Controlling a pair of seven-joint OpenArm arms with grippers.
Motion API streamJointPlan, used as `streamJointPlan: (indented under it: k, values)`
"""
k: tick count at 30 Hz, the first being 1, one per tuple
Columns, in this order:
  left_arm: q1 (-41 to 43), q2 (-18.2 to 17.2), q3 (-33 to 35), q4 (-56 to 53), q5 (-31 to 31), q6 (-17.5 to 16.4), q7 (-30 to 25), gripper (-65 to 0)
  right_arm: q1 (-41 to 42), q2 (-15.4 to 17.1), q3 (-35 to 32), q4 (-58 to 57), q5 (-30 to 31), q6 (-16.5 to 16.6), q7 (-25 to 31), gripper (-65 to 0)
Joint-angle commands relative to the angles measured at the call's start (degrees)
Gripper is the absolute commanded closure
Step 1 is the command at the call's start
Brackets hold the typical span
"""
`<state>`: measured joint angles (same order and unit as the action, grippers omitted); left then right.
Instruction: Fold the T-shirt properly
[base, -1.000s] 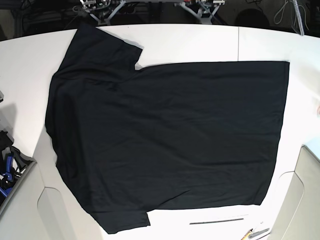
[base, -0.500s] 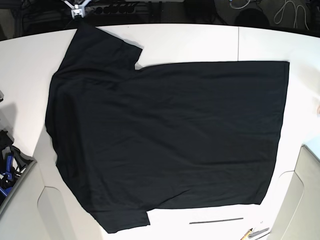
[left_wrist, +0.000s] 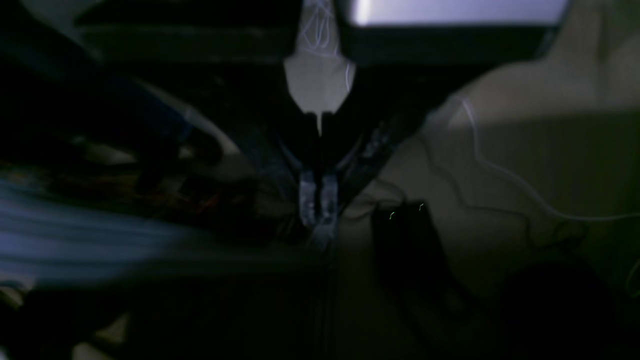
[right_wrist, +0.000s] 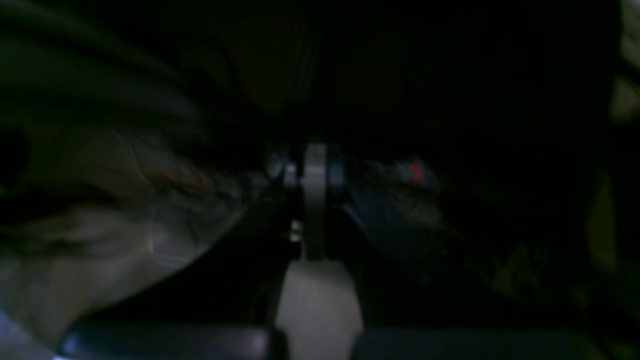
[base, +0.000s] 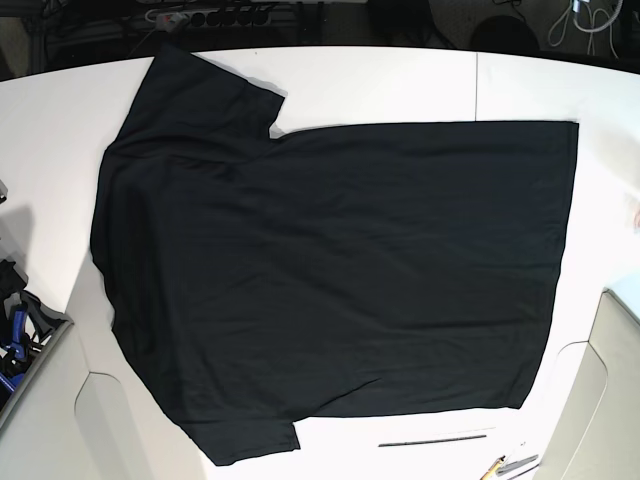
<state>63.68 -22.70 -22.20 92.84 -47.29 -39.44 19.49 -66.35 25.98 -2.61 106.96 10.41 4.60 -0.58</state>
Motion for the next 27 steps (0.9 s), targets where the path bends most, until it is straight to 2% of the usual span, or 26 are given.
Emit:
streamJointPlan:
  k: [1,3,6,9,16,19,23,27]
  values:
    - [1.4,-0.5,-1.9,2.4,-2.4,-0.6,0.5,0.0,-1.5,0.4,0.8,3.8,0.3,0.3,1.2,0.0]
    - [1.3,-0.5,-4.6,5.2,-6.4,-0.6,3.3,0.0,-1.6,0.3,1.8,9.5,3.0,0.3,-0.4,0.0]
    - [0.9,-0.5,-7.4,7.8,-12.3,-0.6,4.8,0.0,-0.3,-0.2,3.4,16.1,7.4,0.4,-1.7,0.0]
    - [-0.2,-0.3,-8.1,8.5,-17.3,-0.6,4.8,0.0,3.3,-3.7,5.2,19.0,10.1,0.7,-2.6,0.0]
    - [-6.5,4.7,-8.0,8.5,-17.6,-0.6,7.6,0.0,14.1,-14.2,11.4,16.0,21.4,5.7,-6.9,0.0]
    - [-8.8,6.8,-8.0,8.5,-17.7,-0.6,9.4,0.0,16.8,-17.6,15.1,14.4,26.0,7.7,-7.7,0.0]
    - [-10.8,7.3,-8.0,8.5,-17.6,-0.6,10.6,0.0,18.3,-19.6,21.1,13.1,32.1,9.2,-10.0,0.0]
    - [-11.5,7.3,-8.1,8.5,-17.6,-0.6,10.6,0.0,18.3,-20.5,29.1,12.2,35.8,9.3,-10.0,0.0]
